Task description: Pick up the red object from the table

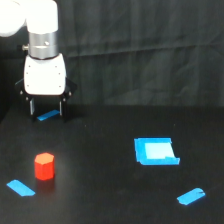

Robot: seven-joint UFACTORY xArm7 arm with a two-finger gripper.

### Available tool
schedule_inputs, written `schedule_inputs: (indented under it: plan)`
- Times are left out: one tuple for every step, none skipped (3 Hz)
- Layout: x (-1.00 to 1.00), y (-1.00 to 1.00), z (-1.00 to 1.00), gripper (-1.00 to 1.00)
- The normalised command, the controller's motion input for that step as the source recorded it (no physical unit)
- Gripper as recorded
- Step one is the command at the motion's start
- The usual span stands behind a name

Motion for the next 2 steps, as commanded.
schedule_inputs:
  plan:
    - [0.06, -0.79, -0.11, 1.0]
    - [0.01, -0.88, -0.11, 1.0]
